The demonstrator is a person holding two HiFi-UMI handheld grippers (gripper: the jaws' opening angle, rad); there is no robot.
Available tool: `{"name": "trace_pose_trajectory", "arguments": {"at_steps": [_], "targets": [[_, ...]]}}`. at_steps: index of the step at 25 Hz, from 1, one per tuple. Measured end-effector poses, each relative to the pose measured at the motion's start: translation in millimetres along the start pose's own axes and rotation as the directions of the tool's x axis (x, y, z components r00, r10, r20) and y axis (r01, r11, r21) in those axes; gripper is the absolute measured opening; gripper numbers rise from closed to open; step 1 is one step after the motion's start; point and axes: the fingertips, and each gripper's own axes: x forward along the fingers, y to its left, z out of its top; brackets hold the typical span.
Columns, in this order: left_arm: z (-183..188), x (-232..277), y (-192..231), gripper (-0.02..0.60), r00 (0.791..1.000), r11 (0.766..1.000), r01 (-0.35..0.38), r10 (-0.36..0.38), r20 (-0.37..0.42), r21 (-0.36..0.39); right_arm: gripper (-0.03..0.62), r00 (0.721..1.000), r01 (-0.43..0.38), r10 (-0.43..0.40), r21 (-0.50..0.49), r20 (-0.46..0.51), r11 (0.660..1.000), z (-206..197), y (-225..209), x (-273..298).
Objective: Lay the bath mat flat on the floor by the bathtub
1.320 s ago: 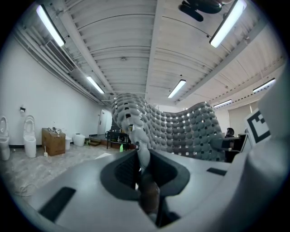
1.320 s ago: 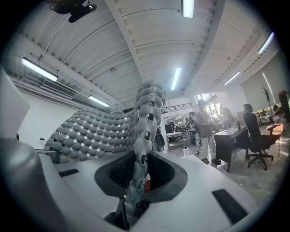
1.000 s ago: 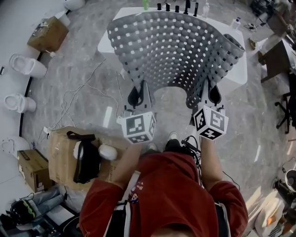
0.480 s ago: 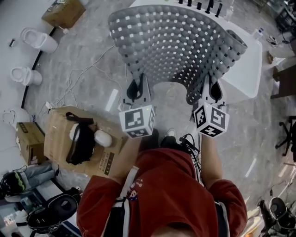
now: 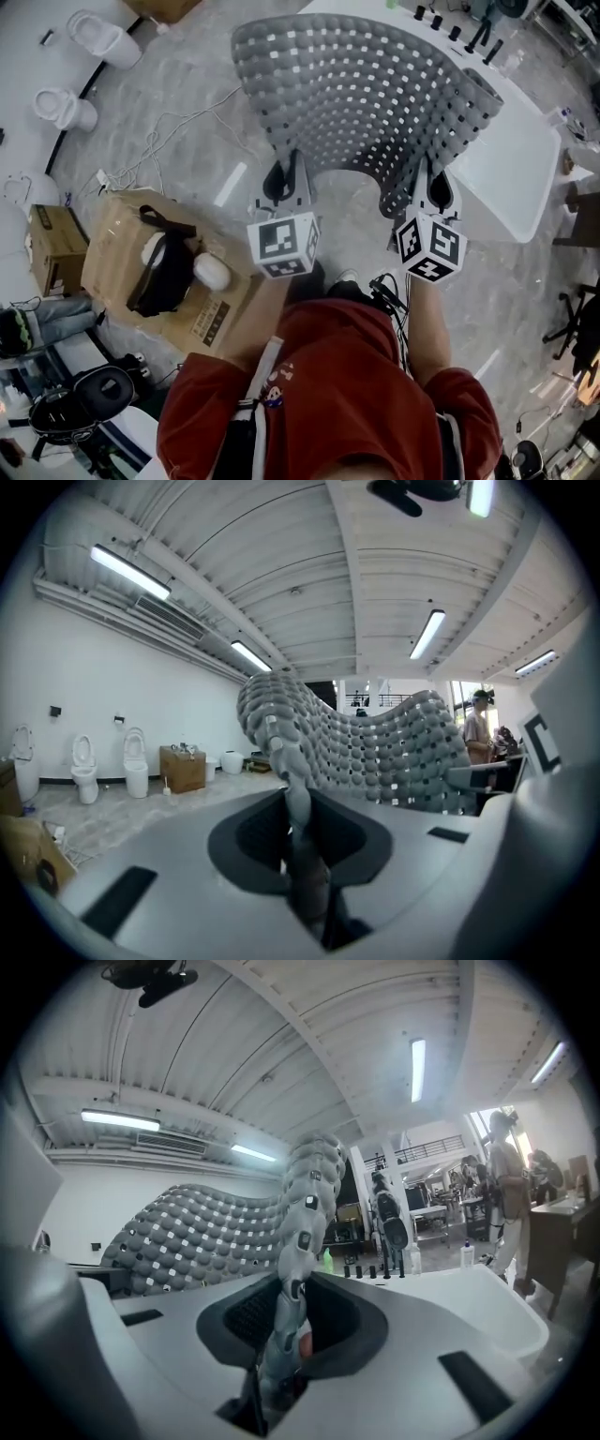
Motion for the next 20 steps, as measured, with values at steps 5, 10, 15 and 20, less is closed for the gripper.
{"name": "trace_pose_trajectory", "arguments": {"at_steps": [5,10,15,20], "targets": [[-16.6,26.6,75.7,0.057,0.998,0.998,-0.052,0.051,-0.034,-0.025,0.078,0.998,-0.048,0.047,-0.017,-0.050,0.999,-24.9,64.3,54.1],[-35.0,43.6,127.8,0.057,0.993,0.995,-0.092,0.088,-0.077,-0.046,0.077,0.991,-0.077,0.073,-0.031,-0.111,0.997,-49.3,107.1,89.2],[-60.2,62.5,179.3,0.057,0.985,0.990,-0.123,0.114,-0.129,-0.064,0.077,0.981,-0.098,0.089,-0.047,-0.172,0.994,-80.1,149.3,123.4],[-83.3,79.0,229.1,0.057,0.977,0.987,-0.140,0.123,-0.176,-0.084,0.077,0.968,-0.101,0.082,-0.067,-0.238,0.993,-109.4,187.0,152.9]]}}
